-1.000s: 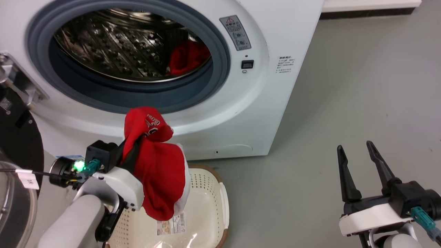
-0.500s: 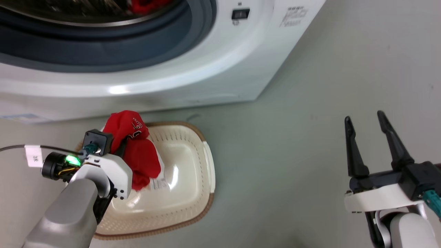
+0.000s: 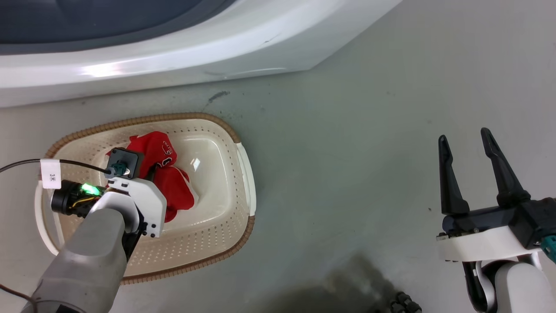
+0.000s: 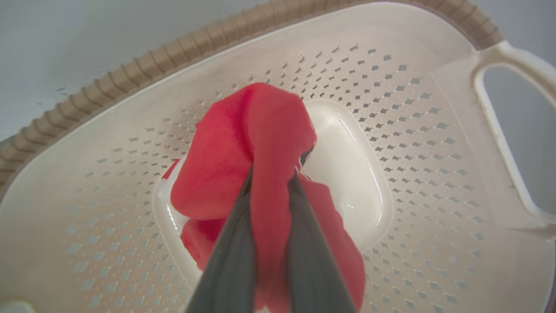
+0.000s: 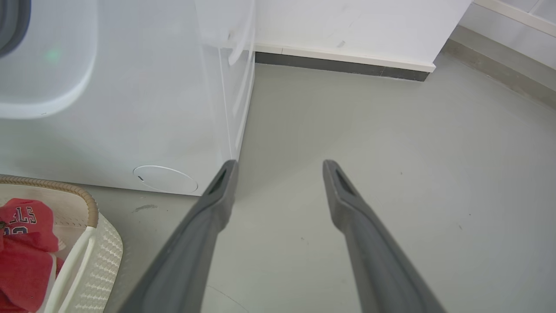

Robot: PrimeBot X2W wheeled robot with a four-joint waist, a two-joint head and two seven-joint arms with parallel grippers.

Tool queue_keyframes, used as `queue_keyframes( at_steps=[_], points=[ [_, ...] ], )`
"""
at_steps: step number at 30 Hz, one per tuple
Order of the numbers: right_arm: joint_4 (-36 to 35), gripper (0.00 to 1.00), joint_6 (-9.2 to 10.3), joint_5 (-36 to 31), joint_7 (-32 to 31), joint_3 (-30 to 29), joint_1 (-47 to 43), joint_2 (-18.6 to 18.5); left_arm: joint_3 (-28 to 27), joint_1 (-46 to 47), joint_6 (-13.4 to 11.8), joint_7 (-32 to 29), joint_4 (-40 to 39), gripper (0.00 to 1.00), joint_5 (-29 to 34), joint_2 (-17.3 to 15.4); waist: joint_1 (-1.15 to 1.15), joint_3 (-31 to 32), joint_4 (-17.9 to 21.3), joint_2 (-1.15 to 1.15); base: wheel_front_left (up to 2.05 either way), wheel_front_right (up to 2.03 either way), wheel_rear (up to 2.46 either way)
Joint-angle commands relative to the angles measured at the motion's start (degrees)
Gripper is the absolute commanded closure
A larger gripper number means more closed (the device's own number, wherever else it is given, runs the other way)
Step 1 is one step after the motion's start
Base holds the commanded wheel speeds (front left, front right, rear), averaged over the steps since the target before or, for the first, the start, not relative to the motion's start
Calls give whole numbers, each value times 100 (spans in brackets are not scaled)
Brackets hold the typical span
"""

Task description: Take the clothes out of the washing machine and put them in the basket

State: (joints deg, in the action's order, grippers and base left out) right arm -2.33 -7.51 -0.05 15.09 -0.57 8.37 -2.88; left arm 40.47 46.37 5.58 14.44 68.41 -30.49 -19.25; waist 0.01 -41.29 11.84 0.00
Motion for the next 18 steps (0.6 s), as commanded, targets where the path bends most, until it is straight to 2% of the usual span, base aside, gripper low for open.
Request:
queue_keyframes(
  at_steps=[1, 8, 9, 10, 11, 18],
  points=[
    [-36, 0, 4, -2, 12, 0, 111, 0, 4, 71, 18, 42, 21, 100, 6, 3, -1, -54, 9, 0, 0, 0, 0],
    [1, 0, 4, 60, 12, 19, 213, -1, -86, 119, 36, 72, 265, 100, -102, 143, -1, -81, 17, 0, 0, 0, 0],
    [7, 0, 4, 66, 12, 21, 221, -1, -97, 114, 33, 73, 288, 96, -120, 157, -1, -73, 11, 0, 0, 0, 0],
    [19, 0, 4, 63, 12, 26, 221, -1, -109, 94, 38, 75, 310, 16, -148, 178, -1, -53, 4, 0, 0, 0, 0],
    [38, 0, 4, 58, 12, 39, 217, -1, -116, 56, 38, 77, 328, 0, -163, 200, -1, -23, 1, 0, 0, 0, 0],
    [198, 0, 4, 86, 12, 48, 226, -1, -155, -245, 56, 84, 197, 0, -155, 204, -1, 480, -52, 0, 0, 0, 0]
  ],
)
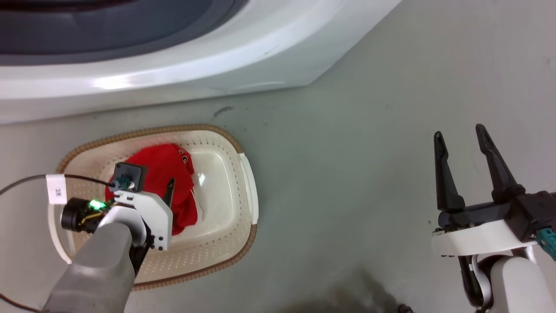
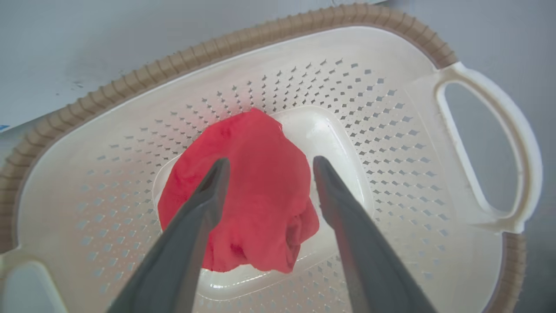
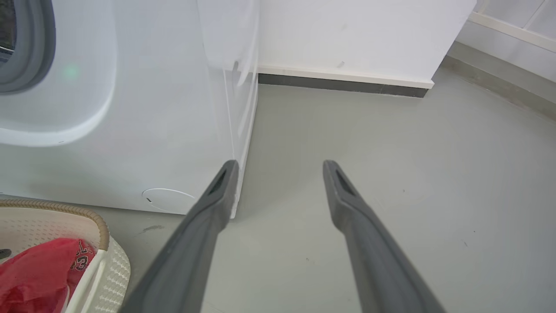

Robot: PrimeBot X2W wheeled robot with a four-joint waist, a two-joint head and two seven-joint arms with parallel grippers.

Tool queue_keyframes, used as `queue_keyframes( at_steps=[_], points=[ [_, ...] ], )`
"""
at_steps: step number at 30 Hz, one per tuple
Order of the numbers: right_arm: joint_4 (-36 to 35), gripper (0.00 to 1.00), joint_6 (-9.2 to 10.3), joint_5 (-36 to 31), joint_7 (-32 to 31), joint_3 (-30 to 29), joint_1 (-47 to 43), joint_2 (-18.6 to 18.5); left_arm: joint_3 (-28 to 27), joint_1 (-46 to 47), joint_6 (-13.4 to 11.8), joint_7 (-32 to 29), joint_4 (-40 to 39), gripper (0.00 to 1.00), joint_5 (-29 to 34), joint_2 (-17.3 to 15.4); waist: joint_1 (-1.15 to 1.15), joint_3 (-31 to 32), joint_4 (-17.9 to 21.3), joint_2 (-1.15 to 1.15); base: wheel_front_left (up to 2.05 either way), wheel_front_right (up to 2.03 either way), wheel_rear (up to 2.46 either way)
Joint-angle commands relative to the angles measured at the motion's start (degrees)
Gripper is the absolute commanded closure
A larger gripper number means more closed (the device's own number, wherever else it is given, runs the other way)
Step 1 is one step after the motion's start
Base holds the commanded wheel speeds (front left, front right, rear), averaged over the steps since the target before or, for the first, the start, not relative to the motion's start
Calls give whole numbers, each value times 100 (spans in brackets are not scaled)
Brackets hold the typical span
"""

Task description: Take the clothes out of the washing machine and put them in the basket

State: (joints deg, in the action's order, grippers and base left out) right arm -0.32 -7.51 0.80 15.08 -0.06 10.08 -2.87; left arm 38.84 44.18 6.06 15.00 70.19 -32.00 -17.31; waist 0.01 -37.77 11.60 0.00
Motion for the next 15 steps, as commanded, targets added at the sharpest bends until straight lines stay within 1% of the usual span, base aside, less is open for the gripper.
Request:
queue_keyframes(
  at_steps=[1, 7, 11, 15],
  points=[
    [22, 0, 4, -8, 13, 3, 43, -3, -28, -106, -4, 24, -59, 0, -11, -6, -1, 236, -40, 0, 0, 0, 0],
    [184, 0, 4, -51, 13, -37, -85, -4, -414, -631, -99, 19, -770, 0, -39, -88, -1, 946, -143, 0, 0, 0, 0],
    [244, 0, 4, -94, 13, -164, -241, -4, -896, -984, -245, 21, -1471, 0, -43, -67, -1, 1359, -274, 0, 0, 0, 0],
    [329, 0, 4, -141, 13, -234, -364, -3, -1316, -1428, -350, 20, -2252, 0, 190, -33, -1, 1699, -376, 0, 0, 0, 0]
  ],
)
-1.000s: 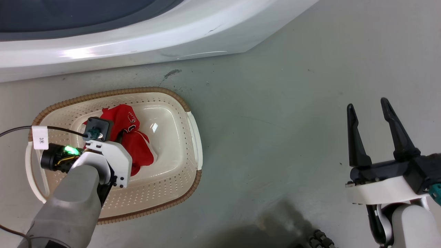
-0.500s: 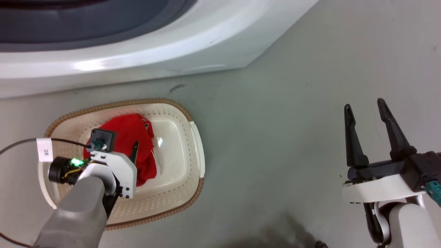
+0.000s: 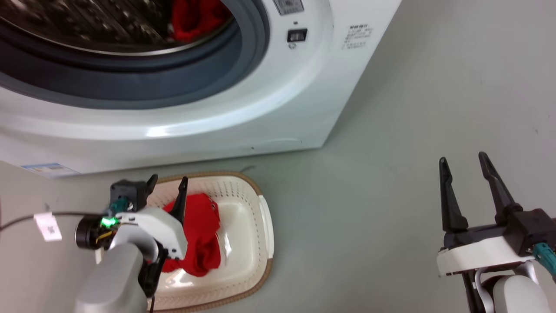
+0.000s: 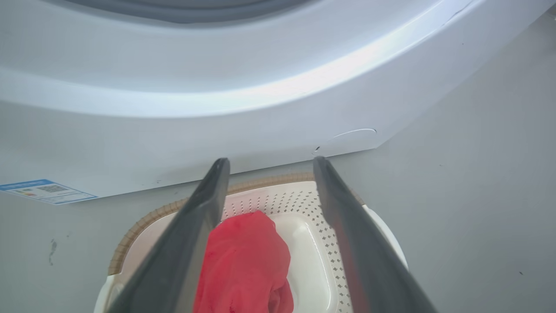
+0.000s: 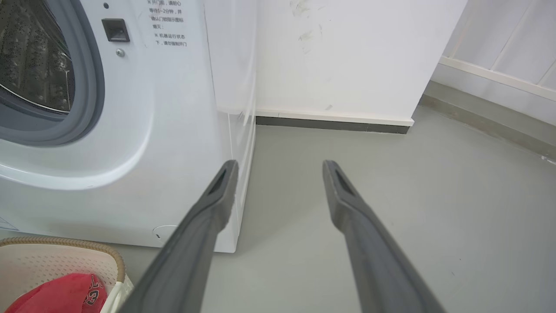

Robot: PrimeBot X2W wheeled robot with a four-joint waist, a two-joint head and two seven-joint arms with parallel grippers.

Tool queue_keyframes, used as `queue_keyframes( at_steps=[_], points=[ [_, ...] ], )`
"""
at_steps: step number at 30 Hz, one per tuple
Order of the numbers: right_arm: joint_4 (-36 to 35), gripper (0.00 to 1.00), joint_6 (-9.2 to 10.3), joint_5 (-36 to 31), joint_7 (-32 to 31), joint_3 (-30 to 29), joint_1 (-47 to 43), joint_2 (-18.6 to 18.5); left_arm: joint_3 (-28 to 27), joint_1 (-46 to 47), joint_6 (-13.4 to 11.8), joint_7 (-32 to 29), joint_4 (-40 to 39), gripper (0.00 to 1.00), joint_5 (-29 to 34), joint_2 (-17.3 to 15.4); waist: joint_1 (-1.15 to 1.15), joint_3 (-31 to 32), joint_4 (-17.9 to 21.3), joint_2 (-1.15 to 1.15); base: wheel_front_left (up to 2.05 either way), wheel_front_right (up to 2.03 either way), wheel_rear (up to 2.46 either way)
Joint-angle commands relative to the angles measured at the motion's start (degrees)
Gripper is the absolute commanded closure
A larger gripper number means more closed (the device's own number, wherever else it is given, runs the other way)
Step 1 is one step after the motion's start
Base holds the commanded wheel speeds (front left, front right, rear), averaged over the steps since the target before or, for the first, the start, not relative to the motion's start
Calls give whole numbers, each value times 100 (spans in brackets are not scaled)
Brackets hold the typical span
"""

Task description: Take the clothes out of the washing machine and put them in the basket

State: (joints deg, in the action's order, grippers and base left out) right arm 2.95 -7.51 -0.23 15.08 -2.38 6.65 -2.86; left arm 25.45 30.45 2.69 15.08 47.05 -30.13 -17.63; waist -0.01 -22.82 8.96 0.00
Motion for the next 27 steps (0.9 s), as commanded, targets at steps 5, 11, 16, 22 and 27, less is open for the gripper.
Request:
queue_keyframes(
  at_steps=[5, 11, 16, 22, 27],
  points=[
    [69, 0, 4, 20, 13, 31, -142, -4, -435, -585, -71, 14, -657, 0, 284, 45, 1, 520, -119, 0, 0, 0, 0],
    [100, 0, 4, 94, 13, 111, -211, -5, -899, -1029, -97, 13, -1229, 0, 447, 165, 1, 706, -42, 0, 0, 0, 0],
    [64, 0, 4, 155, 13, 159, -223, -3, -1072, -868, -126, 13, -1620, 0, 669, 32, 1, 668, 104, 0, 0, 0, 0],
    [7, 0, 4, 255, 13, 230, -76, -3, -1182, -209, -13, -172, -1893, 0, 722, -309, 1, 319, 378, 0, 0, 0, 0],
    [-16, 0, 4, 387, 13, 368, 15, -1, -1214, 691, 181, -799, -1952, 0, 689, -737, 1, -116, 602, 0, 0, 0, 0]
  ],
)
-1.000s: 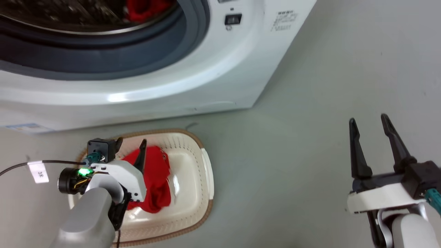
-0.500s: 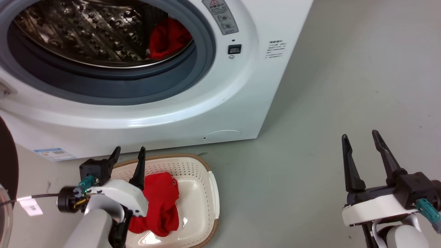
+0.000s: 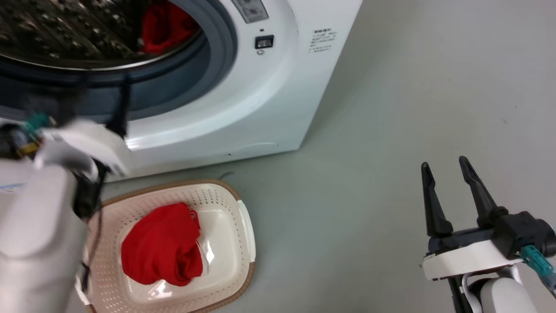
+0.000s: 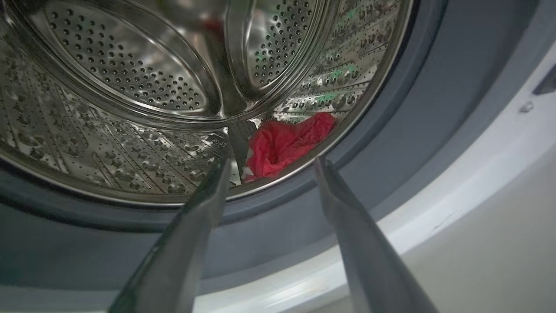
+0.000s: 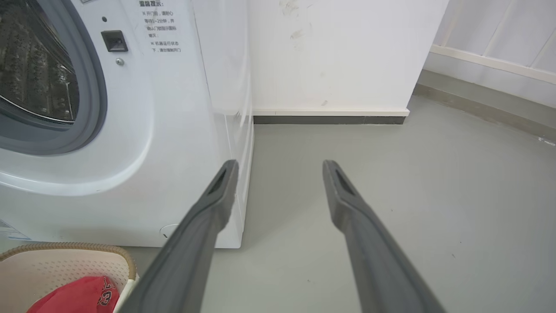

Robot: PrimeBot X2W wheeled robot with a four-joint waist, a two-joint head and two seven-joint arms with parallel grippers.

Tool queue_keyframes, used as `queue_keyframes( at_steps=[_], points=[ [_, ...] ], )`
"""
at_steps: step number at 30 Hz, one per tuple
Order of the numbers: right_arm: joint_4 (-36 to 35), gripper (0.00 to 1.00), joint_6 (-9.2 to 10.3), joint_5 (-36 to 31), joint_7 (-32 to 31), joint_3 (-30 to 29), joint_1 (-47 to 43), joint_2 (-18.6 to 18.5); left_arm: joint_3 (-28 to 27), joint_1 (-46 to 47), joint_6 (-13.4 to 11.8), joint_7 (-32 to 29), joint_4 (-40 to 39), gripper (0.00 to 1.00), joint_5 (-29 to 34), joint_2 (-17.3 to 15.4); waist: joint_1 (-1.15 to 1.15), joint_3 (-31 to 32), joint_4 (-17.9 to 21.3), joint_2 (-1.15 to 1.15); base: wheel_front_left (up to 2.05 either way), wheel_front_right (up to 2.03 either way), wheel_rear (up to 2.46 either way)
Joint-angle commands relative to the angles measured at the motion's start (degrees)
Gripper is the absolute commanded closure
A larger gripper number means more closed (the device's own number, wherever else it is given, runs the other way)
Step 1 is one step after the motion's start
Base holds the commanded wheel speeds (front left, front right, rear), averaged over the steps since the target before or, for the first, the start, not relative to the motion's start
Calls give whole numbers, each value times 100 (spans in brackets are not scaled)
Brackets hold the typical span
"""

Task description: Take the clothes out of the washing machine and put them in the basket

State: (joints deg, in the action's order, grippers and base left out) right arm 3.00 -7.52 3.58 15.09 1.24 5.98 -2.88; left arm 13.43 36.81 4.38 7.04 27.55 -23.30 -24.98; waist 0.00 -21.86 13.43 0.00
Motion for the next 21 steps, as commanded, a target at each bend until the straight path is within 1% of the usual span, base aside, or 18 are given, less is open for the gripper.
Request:
queue_keyframes(
  at_steps=[1, 5, 12, 13, 14, 15, 17, 21],
  points=[
    [-49, 0, 5, 43, 12, 52, 137, 0, -14, 286, 36, -151, -5, 0, 15, -106, 0, -340, 202, 0, 0, 0, 0],
    [-122, 0, 5, 218, 13, 219, 279, 1, 35, 1163, 157, -868, 218, 0, -20, -459, 0, -777, 413, 0, 0, 0, 0],
    [-225, 0, 5, 505, 13, 517, 576, 2, 191, 2751, 279, -2180, 1040, 0, -258, -945, 0, -1449, 899, 0, 0, 0, 0],
    [-225, 0, 5, 505, 13, 517, 576, 2, 191, 2751, 279, -2180, 1040, 0, -258, -945, 0, -1449, 899, 0, 0, 0, 0],
    [-240, 0, 6, 578, 12, 631, 621, 2, 237, 3145, 296, -2455, 1258, 0, -272, -1068, 0, -1596, 1051, 0, 0, 0, 0],
    [-240, 0, 6, 578, 12, 631, 621, 2, 237, 3145, 296, -2455, 1258, 0, -272, -1068, 0, -1596, 1051, 0, 0, 0, 0],
    [-259, 0, 5, 646, 12, 753, 648, 2, 296, 3491, 291, -2737, 1455, 0, -292, -1186, 0, -1741, 1196, 0, 0, 0, 0],
    [-319, 0, 5, 744, 12, 940, 633, 3, 410, 4076, 300, -3179, 1769, 0, -298, -1294, 0, -1959, 1436, 0, 0, 0, 0]
  ],
)
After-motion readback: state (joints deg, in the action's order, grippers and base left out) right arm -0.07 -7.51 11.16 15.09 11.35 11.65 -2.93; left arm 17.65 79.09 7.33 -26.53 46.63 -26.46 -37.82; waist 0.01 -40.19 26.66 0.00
